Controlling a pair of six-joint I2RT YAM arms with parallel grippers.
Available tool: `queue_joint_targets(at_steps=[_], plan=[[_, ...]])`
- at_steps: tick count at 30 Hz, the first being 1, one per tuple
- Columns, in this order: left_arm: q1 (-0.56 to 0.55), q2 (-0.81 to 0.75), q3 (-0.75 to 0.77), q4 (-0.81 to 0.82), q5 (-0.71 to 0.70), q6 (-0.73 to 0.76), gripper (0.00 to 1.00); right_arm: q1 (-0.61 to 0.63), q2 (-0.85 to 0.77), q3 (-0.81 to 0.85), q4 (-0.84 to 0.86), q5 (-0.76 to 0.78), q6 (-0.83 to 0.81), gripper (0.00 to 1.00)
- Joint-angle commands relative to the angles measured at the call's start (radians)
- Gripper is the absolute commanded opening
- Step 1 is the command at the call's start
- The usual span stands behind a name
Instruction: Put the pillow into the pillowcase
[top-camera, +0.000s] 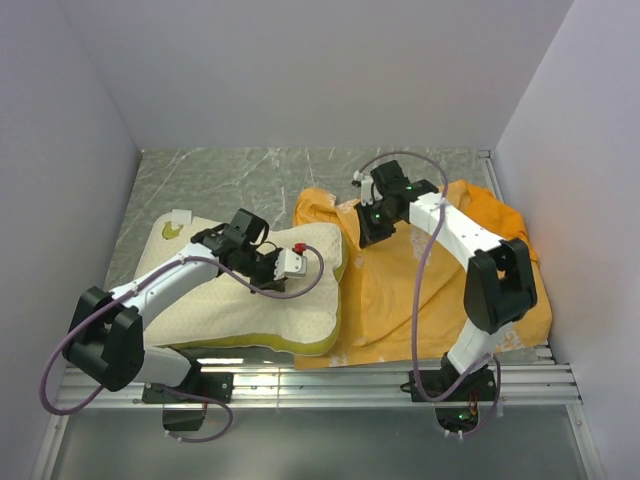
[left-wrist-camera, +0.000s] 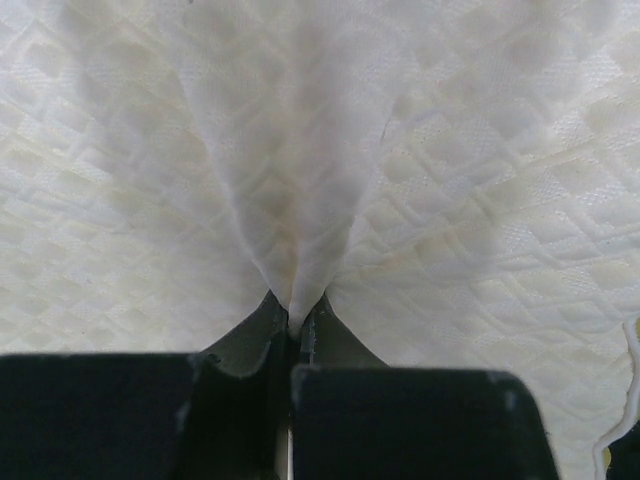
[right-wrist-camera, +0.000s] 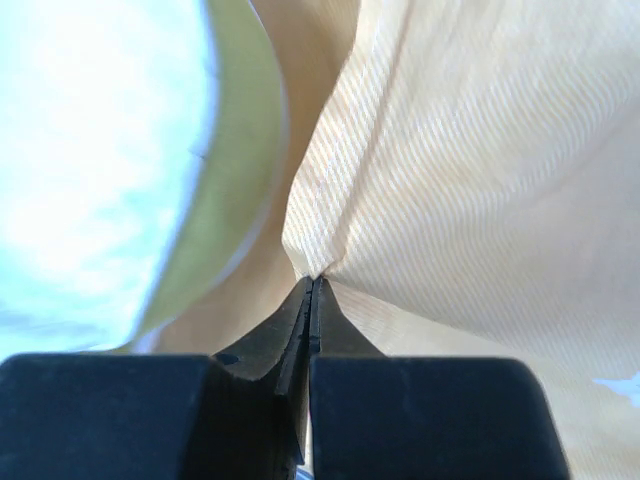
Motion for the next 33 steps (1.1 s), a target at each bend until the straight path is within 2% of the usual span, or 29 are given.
queue_joint_targets(at_steps=[1, 13, 23, 30, 33], plan=[[-0.039, -0.045, 0.076, -0.029, -0.01, 0.062, 0.0, -0.014, -0.069, 0.048, -0.019, -0.052, 0.012, 0.0], [-0.152, 0.147, 0.271, -0.057, -0.041, 0.059, 0.0, -0.046, -0.207, 0.013, -0.061, -0.143, -0.011, 0.0], [-0.194, 0.161, 0.208, -0.031, -0.016, 0.083, 0.0, -0.084, -0.252, -0.002, -0.044, -0.212, -0.006, 0.0], [-0.258, 0.253, 0.314, -0.046, -0.027, 0.117, 0.0, -0.084, -0.24, -0.036, -0.033, -0.324, -0.032, 0.0], [-0.264, 0.265, 0.359, -0.002, -0.021, 0.099, 0.0, -0.083, -0.23, -0.022, -0.054, -0.348, -0.041, 0.0]])
